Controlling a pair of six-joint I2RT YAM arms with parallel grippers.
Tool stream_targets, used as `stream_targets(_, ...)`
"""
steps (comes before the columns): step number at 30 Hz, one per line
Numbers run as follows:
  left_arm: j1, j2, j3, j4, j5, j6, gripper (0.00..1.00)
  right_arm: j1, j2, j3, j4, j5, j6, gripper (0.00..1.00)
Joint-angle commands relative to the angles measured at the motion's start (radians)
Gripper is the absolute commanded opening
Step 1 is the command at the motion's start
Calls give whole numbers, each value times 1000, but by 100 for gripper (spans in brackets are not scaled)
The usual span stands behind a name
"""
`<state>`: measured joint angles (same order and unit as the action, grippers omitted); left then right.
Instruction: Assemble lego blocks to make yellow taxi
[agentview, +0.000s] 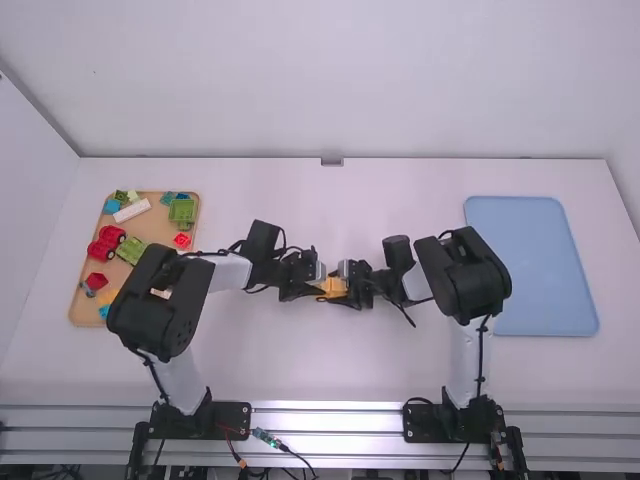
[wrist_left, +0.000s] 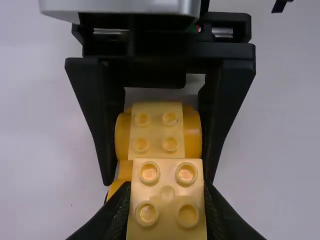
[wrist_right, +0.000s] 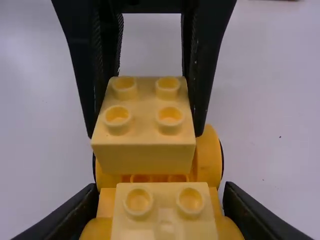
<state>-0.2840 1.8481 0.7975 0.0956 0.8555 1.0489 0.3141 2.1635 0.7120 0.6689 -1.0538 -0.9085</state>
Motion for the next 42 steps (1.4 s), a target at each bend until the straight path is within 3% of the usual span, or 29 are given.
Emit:
stream_targets(1, 2, -15, -7, 0, 21, 19, 2, 2, 13, -6, -11, -31, -12, 56)
stream_targets(42, 2, -6, -7, -13, -20, -49, 2, 27, 13, 22, -19, -21, -31, 54)
